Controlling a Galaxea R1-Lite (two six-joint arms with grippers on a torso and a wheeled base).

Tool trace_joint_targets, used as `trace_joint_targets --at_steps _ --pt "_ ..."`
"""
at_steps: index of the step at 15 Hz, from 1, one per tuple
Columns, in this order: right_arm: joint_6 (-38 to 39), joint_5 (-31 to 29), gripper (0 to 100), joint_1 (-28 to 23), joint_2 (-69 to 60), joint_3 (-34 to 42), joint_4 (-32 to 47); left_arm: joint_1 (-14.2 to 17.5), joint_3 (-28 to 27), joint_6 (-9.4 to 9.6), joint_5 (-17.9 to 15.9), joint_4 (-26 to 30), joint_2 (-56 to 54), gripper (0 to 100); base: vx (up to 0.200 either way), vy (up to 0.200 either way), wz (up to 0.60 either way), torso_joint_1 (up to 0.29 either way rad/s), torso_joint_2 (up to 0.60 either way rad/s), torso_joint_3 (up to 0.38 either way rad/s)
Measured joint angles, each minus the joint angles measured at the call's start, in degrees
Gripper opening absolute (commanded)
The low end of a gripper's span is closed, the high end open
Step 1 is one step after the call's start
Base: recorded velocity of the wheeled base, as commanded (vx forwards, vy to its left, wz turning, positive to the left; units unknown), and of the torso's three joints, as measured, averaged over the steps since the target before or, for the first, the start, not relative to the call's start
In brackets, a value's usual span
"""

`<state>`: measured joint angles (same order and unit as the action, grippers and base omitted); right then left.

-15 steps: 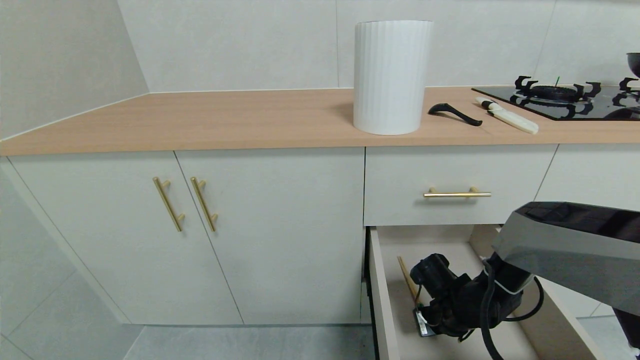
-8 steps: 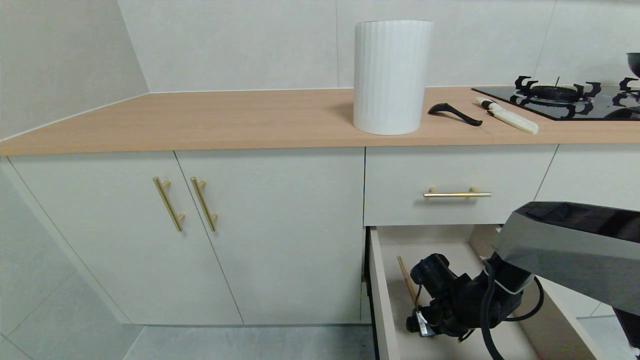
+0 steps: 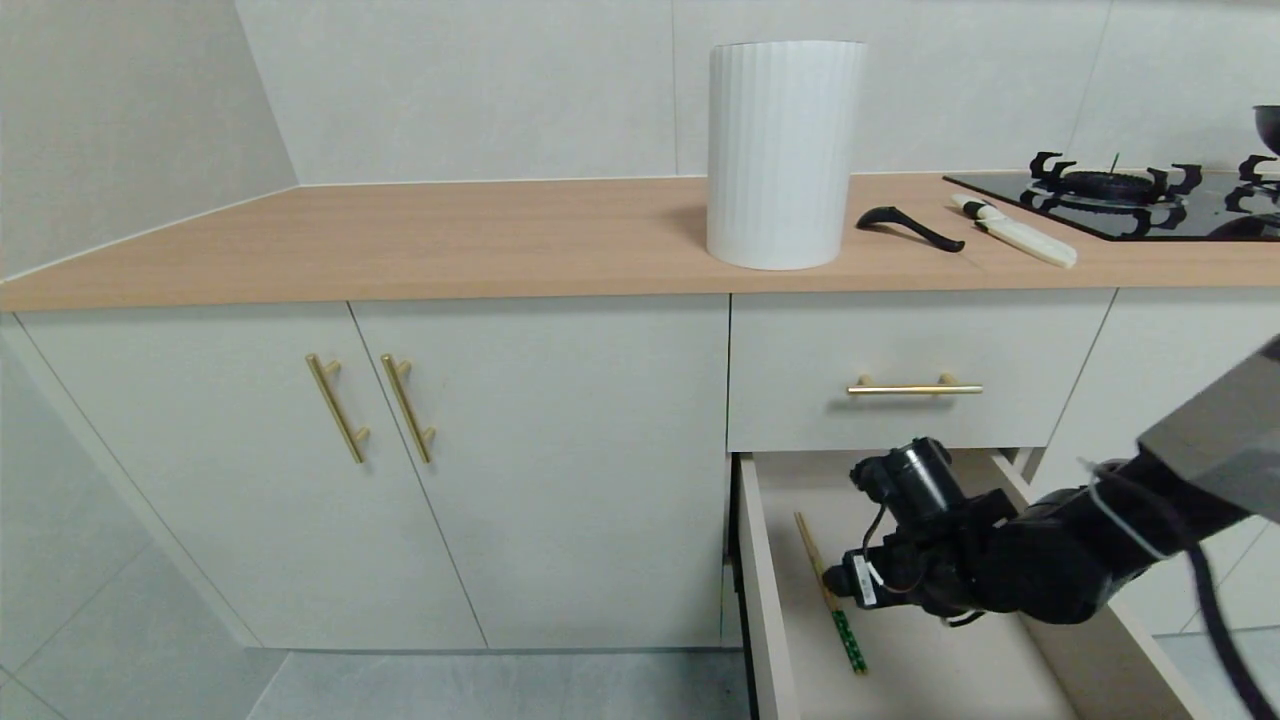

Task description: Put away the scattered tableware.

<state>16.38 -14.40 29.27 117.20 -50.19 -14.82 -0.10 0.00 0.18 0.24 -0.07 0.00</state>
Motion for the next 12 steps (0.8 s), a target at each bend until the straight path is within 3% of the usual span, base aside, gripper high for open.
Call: trace_joint_targets --at_steps 6,12 --pt "-7.8 -2.3 100 -3.6 -20.7 2.6 -0.1 0.0 0.0 0.00 0.0 0.0 0.0 100 0.000 0.000 0.00 0.000 0.00 0.000" --pt "-10.3 -2.4 100 -5.8 -28.1 3.2 -0.3 0.0 0.0 0.00 0.0 0.0 0.0 100 0.000 0.000 0.00 0.000 0.00 0.000"
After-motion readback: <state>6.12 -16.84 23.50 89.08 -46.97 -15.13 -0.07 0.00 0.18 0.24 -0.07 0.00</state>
